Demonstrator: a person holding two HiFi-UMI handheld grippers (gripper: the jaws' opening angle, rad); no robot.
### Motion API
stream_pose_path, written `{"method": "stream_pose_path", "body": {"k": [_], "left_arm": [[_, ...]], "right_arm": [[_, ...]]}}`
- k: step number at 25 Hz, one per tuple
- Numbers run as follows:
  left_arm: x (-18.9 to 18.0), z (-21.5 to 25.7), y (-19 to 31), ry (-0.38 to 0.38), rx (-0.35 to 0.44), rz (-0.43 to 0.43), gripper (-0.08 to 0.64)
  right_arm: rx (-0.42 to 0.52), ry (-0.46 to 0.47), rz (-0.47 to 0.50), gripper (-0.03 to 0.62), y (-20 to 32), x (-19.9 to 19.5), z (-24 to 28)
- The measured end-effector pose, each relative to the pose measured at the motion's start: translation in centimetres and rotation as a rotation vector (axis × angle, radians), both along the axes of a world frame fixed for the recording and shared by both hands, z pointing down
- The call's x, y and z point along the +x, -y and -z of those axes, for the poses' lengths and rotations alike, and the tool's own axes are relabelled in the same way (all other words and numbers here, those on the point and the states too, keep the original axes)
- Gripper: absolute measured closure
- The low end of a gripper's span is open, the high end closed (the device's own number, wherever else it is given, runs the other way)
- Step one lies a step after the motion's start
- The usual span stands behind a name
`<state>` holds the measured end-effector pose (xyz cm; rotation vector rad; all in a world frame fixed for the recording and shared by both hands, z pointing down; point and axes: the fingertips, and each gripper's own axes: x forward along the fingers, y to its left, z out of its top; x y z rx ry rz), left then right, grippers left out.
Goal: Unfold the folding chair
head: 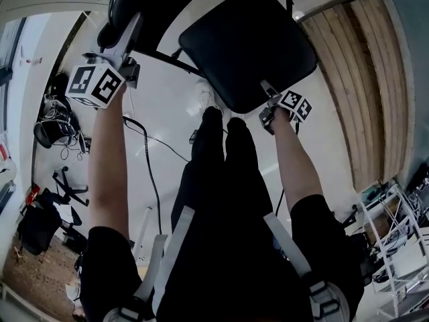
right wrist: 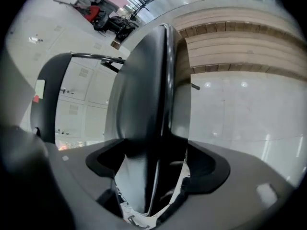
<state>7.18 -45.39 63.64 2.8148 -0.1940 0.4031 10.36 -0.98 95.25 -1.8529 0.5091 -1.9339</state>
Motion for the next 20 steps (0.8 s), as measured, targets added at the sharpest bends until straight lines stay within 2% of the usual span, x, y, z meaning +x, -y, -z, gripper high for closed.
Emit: {"method": "stream_pose_path", "body": {"k": [1,3,4,5,6,7,8,9,12,16,20], "left_arm": [[0.0,-0.3,-0.3,0.005,-0.011,0.001,0.387],[0.1,-1.2,-1.2,0.024,-0.030,-0.006,0.387],[0.1,-1.8,-1.8,0.035,-0.039,-0.014,0.388],[0.1,-2.3,-2.4,0.047,-0.048,-0.023,0.389],[0.2,-2.8,-2.8,0.056,-0.055,-0.031,0.389],[0.3,-3.0,-3.0,0.063,-0.059,-0.037,0.388],[0.4,-3.1,-3.0,0.065,-0.060,-0.040,0.388],[0.5,-3.1,-2.9,0.064,-0.060,-0.042,0.388],[0.4,-3.2,-2.6,0.062,-0.060,-0.045,0.387],[0.2,-3.1,-2.6,0.053,-0.050,-0.063,0.385],[0.4,-2.9,-2.8,0.023,-0.025,-0.079,0.383]], "right_arm": [[-0.059,-0.001,0.019,0.190,-0.8,-0.1,-0.4],[-0.196,-0.017,0.078,0.220,-2.4,-0.4,-0.9],[-0.271,-0.033,0.114,0.260,-3.3,-0.4,-0.9],[-0.342,-0.061,0.152,0.311,-4.2,-0.2,-0.8],[-0.404,-0.107,0.197,0.431,-4.8,0.3,-0.5],[-0.451,-0.164,0.249,0.507,-5.1,1.0,0.0],[-0.474,-0.221,0.303,0.543,-4.9,1.5,0.4],[-0.471,-0.269,0.357,0.565,-4.3,1.9,0.8],[-0.398,-0.337,0.471,0.547,-1.9,1.6,0.9],[-0.339,-0.324,0.520,0.520,0.1,0.5,0.0],[-0.360,-0.310,0.567,0.520,0.7,0.1,-1.3]]}}
